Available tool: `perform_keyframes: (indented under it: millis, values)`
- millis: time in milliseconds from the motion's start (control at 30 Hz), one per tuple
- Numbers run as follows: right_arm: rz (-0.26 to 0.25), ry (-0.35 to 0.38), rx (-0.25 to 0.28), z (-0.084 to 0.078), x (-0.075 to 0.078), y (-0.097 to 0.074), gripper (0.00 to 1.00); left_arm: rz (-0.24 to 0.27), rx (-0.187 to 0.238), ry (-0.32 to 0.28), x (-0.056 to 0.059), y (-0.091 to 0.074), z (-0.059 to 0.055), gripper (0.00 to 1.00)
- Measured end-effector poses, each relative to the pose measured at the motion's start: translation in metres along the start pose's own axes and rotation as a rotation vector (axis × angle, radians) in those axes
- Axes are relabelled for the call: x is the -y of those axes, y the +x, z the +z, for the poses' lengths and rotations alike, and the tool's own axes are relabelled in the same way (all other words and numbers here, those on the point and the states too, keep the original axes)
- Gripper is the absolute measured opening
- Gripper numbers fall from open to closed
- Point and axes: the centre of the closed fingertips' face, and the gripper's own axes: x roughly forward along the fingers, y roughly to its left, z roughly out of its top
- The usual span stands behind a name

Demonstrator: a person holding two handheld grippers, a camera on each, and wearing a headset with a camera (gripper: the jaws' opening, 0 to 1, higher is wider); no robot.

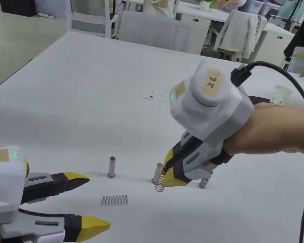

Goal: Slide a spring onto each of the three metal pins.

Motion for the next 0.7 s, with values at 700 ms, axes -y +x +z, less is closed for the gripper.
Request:
perform_keyframes:
  millis: [700]
  values:
    - [-0.066,0.036,-0.024,-0.01,0.035,-0.011,0.08,0.008,0.008,-0.014,-0.001,0.0,0.002,0.62]
